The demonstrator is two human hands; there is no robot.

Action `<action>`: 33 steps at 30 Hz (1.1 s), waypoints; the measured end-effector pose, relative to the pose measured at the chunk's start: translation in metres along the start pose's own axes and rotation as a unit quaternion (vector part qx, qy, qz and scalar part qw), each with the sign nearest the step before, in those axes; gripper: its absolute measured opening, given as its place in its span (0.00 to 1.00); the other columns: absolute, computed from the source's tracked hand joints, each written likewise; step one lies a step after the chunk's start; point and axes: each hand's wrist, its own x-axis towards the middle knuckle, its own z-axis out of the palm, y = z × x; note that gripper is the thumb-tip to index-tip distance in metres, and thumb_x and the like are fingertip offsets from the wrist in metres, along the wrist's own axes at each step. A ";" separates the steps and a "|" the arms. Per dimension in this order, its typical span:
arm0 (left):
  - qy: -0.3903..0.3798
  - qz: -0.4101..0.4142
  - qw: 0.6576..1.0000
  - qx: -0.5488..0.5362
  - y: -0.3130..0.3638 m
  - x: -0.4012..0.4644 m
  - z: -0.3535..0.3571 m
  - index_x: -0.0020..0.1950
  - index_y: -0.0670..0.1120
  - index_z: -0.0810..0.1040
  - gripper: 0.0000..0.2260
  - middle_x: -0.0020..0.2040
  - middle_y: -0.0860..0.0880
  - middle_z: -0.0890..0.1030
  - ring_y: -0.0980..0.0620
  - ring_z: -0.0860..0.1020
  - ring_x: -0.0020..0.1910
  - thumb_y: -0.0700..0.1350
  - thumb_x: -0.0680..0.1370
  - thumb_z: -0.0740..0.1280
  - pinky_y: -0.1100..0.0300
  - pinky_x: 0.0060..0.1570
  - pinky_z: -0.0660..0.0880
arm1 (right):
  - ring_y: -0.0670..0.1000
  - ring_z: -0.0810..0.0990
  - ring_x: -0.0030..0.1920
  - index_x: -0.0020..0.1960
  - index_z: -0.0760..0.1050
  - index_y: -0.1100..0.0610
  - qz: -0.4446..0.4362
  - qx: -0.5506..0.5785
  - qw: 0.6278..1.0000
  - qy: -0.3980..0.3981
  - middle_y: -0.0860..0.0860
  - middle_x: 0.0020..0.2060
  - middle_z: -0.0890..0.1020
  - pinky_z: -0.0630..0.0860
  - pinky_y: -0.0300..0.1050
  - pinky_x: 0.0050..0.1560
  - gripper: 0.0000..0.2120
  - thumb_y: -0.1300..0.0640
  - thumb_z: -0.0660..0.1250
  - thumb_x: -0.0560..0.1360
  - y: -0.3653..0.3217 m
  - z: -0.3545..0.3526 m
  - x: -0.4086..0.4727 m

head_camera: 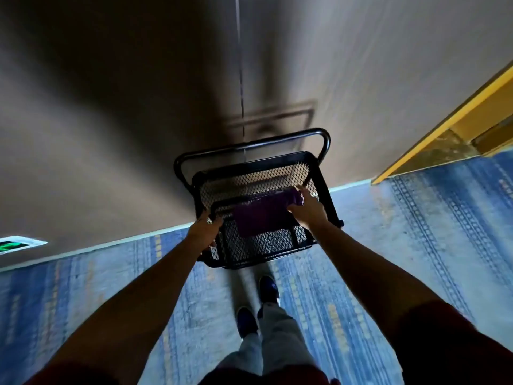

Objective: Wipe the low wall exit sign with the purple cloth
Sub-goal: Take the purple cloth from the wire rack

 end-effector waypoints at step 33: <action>-0.146 0.020 0.967 -0.207 0.087 0.010 0.004 0.66 0.52 0.80 0.16 0.43 0.52 0.87 0.51 0.86 0.43 0.54 0.79 0.71 0.56 0.45 0.82 | 0.49 0.84 0.47 0.63 0.81 0.58 -0.012 0.380 0.924 -0.023 0.50 0.46 0.85 0.79 0.36 0.43 0.12 0.61 0.69 0.80 -0.035 -0.028 -0.005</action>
